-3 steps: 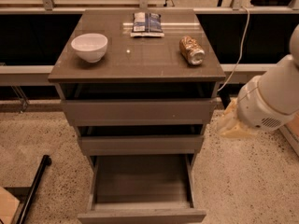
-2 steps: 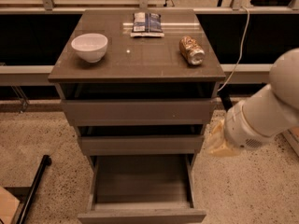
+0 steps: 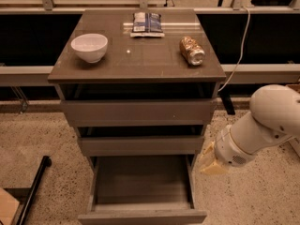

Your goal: Close bottom drawer

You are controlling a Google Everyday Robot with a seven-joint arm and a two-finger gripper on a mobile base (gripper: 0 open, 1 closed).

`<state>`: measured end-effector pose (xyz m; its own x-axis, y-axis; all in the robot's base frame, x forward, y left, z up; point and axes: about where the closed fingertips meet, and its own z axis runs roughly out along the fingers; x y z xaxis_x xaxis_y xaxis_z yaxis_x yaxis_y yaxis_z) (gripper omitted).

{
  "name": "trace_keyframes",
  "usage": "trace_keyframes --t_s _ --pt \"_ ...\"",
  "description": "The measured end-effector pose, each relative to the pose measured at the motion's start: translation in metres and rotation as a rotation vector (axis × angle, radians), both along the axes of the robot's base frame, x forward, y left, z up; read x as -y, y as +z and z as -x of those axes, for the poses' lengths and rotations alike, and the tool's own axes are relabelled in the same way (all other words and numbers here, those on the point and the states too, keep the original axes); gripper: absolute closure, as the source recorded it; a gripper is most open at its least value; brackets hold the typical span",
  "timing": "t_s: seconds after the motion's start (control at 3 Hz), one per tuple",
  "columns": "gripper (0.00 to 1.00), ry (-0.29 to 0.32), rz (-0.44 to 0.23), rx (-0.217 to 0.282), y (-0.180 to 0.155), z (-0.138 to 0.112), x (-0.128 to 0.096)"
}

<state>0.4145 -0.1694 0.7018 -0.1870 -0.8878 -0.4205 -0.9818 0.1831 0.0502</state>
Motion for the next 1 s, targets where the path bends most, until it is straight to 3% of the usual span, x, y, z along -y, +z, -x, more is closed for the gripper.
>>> trace_keyframes --t_s 0.67,1.0 --pt "1.00 -0.030 -0.071 -0.174 -0.098 0.002 0.016" --pt "1.00 -0.030 -0.071 -0.174 -0.098 0.002 0.016"
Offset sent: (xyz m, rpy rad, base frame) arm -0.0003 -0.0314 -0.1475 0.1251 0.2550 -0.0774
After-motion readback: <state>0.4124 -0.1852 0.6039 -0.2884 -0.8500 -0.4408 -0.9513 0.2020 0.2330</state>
